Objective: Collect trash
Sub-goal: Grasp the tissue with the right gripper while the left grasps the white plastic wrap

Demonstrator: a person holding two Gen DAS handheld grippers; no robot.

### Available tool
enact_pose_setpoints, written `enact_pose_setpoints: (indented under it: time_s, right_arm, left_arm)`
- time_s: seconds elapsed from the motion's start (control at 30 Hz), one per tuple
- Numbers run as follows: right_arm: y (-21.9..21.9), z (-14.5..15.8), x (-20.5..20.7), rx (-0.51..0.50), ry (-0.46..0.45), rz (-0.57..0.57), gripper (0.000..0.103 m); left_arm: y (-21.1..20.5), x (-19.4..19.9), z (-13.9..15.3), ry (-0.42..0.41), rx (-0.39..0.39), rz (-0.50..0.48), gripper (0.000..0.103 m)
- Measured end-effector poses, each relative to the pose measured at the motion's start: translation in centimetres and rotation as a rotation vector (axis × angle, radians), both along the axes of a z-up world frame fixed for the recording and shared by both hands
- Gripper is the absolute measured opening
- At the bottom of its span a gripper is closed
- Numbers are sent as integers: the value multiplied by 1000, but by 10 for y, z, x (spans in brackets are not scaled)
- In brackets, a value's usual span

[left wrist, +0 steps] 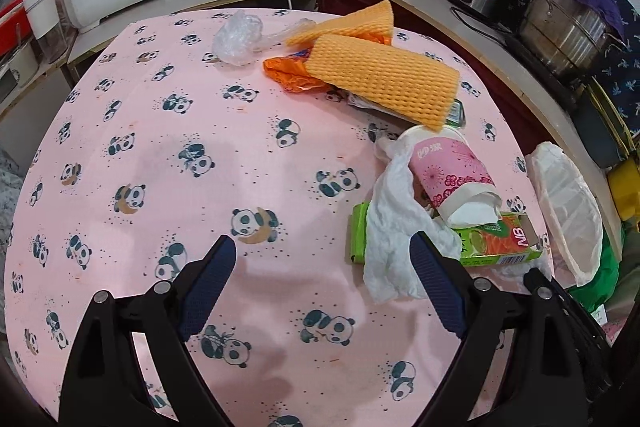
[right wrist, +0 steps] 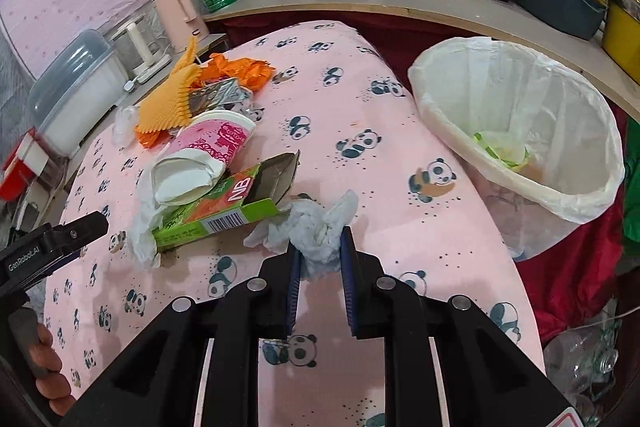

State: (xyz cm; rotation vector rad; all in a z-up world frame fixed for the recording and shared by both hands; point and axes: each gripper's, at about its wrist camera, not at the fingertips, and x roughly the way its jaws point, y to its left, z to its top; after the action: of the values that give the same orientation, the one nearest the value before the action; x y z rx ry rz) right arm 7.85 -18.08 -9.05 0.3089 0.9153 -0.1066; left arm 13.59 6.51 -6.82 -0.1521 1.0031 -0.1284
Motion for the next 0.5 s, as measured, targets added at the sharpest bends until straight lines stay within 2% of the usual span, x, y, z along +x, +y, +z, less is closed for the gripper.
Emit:
enact_pose_setpoints:
  time_s: [0.23, 0.43, 0.5]
  right_arm:
    - [-20, -7, -6, 8, 9, -40, 18]
    - [-22, -11, -4, 25, 13, -30, 18]
    - [-22, -13, -3, 31, 15, -27, 18]
  left_arm:
    - [-39, 8, -8, 5, 24, -55, 83]
    - [-59, 19, -22, 40, 16, -86, 66]
    - [-62, 21, -26, 51, 13, -96, 50]
